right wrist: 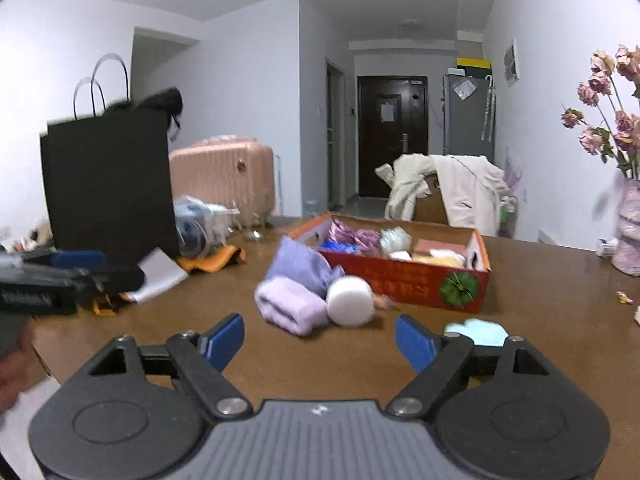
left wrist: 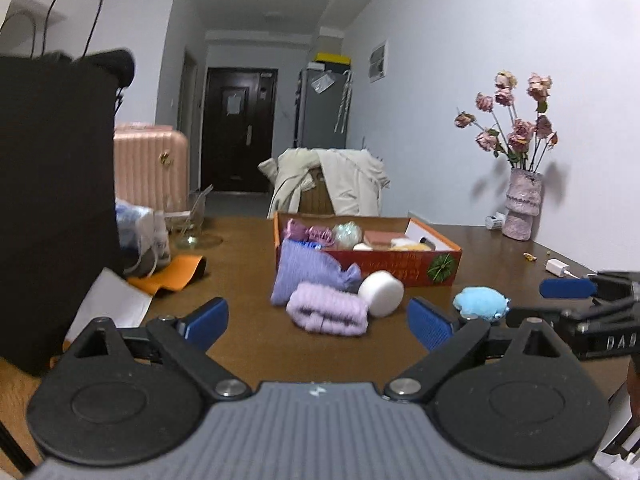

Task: Organize soft objects
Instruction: 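Withdraw both grippers from the box toward the lavender towel, then close both grippers on the lavender towel and lift it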

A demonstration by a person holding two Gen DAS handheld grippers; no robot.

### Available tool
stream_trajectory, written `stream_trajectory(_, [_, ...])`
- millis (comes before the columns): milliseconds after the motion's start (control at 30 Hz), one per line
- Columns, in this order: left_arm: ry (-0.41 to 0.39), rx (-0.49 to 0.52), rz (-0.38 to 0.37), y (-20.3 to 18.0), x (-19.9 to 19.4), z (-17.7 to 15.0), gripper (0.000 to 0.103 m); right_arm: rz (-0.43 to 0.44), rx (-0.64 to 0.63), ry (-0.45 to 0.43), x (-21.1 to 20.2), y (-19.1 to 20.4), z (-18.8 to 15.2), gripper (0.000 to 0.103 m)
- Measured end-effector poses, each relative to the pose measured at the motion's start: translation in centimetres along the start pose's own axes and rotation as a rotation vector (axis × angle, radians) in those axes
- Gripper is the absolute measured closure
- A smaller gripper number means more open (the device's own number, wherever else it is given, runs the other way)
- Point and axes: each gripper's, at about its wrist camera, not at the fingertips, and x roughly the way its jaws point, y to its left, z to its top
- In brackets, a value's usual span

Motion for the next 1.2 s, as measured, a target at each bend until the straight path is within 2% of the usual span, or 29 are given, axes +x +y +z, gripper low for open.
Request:
stream_trajectory(200, [0.051,-0.025,-0.023,0.8,2.3,-0.9,0.005,0.030,0.063,0.055,1.9,-0.1,-0.7,0.021])
stream_trajectory(333, [0.061,-0.050,-0.090,1.8,5.2,-0.9,0.006,0.056,0.130,0.073,4.1,-0.5,-0.3,0.023])
stream_trajectory(367, [0.070,-0.053,-0.102,2.2,6.3,-0.7,0.008,0.075,0.155,0.079,4.8,-0.7,-0.1,0.027])
stream_trajectory(533, [0.150,-0.108,-0.123,4.5,13.0,0.5,0.028,0.124,0.259,0.109,9.8,-1.7,0.8,0.038])
stream_trajectory(633, [0.195,-0.119,-0.117,5.4,16.9,1.1,0.031,0.134,0.314,0.122,13.2,-2.2,1.3,0.042])
stream_trajectory(700, [0.215,-0.147,-0.139,5.9,19.4,1.4,0.034,0.156,0.362,0.133,15.6,-2.5,1.6,0.044])
stream_trajectory(733, [0.232,-0.171,-0.145,6.2,20.5,1.5,0.041,0.166,0.392,0.139,16.8,-2.7,1.7,0.046])
stream_trajectory(767, [0.251,-0.195,-0.152,6.5,21.8,1.5,0.043,0.171,0.414,0.144,17.9,-2.8,1.7,0.047])
stream_trajectory(800, [0.269,-0.212,-0.165,6.8,22.7,1.5,0.050,0.168,0.434,0.152,19.2,-3.0,1.7,0.049])
stream_trajectory(833, [0.287,-0.228,-0.177,7.0,23.5,1.4,0.062,0.158,0.446,0.161,20.1,-3.0,1.6,0.051])
stream_trajectory(867, [0.315,-0.248,-0.189,7.2,24.1,1.1,0.068,0.149,0.458,0.167,21.1,-3.1,1.5,0.051])
stream_trajectory(900, [0.340,-0.272,-0.206,7.4,24.5,0.8,0.074,0.145,0.475,0.169,21.8,-3.3,1.3,0.051])
stream_trajectory(1000, [0.359,-0.338,-0.216,7.8,23.9,-0.3,0.075,0.168,0.544,0.201,23.5,-4.2,0.4,0.054])
stream_trajectory(1033, [0.361,-0.358,-0.219,7.7,23.4,-0.6,0.077,0.177,0.558,0.213,23.8,-4.4,0.2,0.057])
stream_trajectory(1067, [0.369,-0.371,-0.214,7.5,22.9,-0.8,0.077,0.196,0.575,0.226,24.0,-4.6,-0.1,0.069])
stream_trajectory(1100, [0.368,-0.375,-0.213,7.3,22.3,-1.0,0.078,0.215,0.589,0.235,23.9,-4.6,-0.3,0.074])
stream_trajectory(1200, [0.381,-0.442,-0.228,6.8,19.8,-1.4,0.079,0.234,0.549,0.244,21.6,-4.3,-0.4,0.081])
